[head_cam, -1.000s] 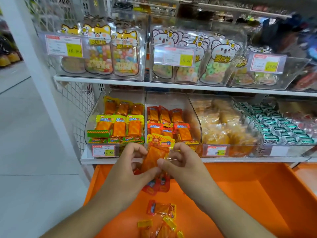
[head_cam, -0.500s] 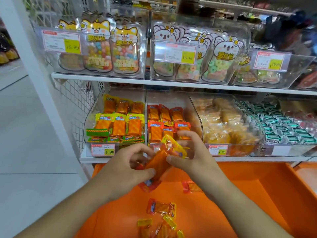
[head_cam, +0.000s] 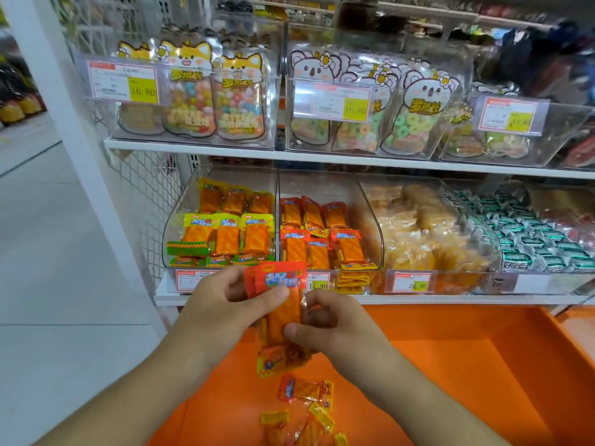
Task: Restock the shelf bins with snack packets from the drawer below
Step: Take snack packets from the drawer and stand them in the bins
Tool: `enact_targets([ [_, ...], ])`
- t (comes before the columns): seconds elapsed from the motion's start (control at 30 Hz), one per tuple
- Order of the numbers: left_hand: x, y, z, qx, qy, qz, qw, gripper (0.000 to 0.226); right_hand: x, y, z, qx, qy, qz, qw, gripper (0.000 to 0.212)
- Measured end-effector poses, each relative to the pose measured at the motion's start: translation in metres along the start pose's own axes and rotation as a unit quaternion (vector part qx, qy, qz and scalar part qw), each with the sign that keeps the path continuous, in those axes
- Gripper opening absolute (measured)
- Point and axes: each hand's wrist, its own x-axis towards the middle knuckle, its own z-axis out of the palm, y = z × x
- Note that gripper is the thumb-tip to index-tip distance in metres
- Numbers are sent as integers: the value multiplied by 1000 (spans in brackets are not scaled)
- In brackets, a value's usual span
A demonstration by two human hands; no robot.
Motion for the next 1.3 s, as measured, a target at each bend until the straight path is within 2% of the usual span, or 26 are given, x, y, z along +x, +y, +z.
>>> enact_targets([
  [0.1, 1, -1, 0, -59, -34, -26, 997, 41, -1, -2, 2, 76, 15, 15, 997, 35],
  [0.17, 0, 0, 0, -36, -70, -28, 997, 46, -1, -2, 0, 98, 28, 28, 994, 27],
  [0.23, 1, -1, 1, -5, -90, -28, 996, 47, 0, -2, -2, 99, 41, 43, 993, 20],
  [0.33, 3, -2, 3, 11, -92, -30, 995, 47, 3, -2, -4, 60, 52, 38, 996, 27],
  [0.4, 5, -1, 5, 13, -81, -24, 996, 43, 4, -7, -8, -14, 52, 18, 998, 29],
  [0.5, 11, 4, 12, 27, -39, 5, 999, 40, 8, -16, -25, -176, 80, -42, 980, 16],
  [0.6, 23, 14, 20, 38, 2, 13, 999, 45, 22, -22, -63, -367, 160, -105, 910, 40],
  [0.67, 36, 21, 31, 38, 11, 12, 999, 44, 33, -21, -88, -443, 190, -103, 870, 59],
  [0.7, 44, 24, 40, 36, 15, 12, 999, 41, 37, -20, -97, -459, 197, -90, 862, 66],
  [0.8, 77, 30, 71, 46, 37, 25, 998, 34, 44, -12, -108, -454, 178, -46, 872, 82],
  [0.93, 134, 28, 108, 58, 77, 18, 995, 32, 44, -8, -110, -471, 170, -40, 865, 84],
  [1.03, 183, 18, 131, 67, 107, 5, 992, 34, 43, -10, -112, -458, 157, -18, 875, 86],
  [1.17, 242, 6, 153, 210, 160, 49, 963, 33, 46, -8, -118, -433, 162, -17, 887, 89],
  [1.3, 271, -3, 166, 296, 159, 85, 938, 33, 52, -6, -120, -419, 171, -23, 892, 93],
])
